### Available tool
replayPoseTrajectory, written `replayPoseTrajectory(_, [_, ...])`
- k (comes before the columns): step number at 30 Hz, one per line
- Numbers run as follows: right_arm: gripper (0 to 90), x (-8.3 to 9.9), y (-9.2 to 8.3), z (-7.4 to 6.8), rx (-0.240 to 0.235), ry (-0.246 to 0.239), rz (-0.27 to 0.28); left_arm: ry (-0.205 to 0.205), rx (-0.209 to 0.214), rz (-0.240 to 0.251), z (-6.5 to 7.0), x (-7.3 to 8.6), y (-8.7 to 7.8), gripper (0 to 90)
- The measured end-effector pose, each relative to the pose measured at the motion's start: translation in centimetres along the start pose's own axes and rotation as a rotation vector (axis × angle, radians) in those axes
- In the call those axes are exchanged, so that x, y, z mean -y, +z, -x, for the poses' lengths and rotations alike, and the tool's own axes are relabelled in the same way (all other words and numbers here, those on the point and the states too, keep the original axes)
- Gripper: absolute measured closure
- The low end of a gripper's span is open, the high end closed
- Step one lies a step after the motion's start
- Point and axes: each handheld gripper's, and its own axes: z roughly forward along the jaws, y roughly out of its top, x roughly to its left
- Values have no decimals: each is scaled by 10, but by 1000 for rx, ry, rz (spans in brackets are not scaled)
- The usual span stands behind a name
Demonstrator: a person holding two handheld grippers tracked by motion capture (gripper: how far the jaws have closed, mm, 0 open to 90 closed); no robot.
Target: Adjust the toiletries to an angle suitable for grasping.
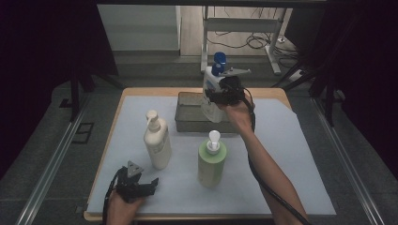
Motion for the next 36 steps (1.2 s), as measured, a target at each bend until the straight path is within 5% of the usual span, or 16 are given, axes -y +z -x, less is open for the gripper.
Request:
replayPoseTrajectory(13, [405, -2, 20, 3, 14, 2, 13, -1, 0, 0, 0, 0, 0, 123])
replayPoseTrajectory(36, [404, 24, 40, -1, -4, 11, -35, 1, 0, -1, 0, 0, 0, 123])
